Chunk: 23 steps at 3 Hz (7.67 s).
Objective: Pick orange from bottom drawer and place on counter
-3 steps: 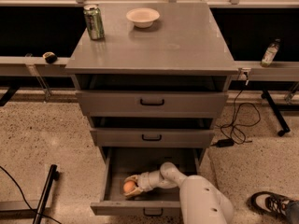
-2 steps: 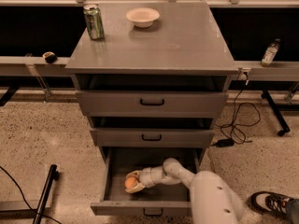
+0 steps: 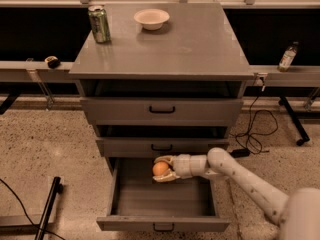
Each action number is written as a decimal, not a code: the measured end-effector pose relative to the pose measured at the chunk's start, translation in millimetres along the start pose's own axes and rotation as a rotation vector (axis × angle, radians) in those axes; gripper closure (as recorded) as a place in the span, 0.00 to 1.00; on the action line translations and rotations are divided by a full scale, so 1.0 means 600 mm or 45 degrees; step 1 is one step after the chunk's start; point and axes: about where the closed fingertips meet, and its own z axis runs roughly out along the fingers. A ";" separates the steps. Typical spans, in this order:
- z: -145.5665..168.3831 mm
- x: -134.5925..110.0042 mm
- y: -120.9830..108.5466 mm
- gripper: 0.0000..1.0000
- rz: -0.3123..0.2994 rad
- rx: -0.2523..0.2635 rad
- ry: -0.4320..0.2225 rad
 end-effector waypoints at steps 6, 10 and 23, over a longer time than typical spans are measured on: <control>-0.286 -0.519 -0.102 1.00 -0.382 0.087 -0.045; -0.250 -0.686 -0.193 1.00 -0.504 0.250 0.019; -0.254 -0.795 -0.390 0.00 0.024 0.701 -0.104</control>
Offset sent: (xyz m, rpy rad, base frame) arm -0.0292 -0.0311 0.0630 0.0000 -0.0341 0.0003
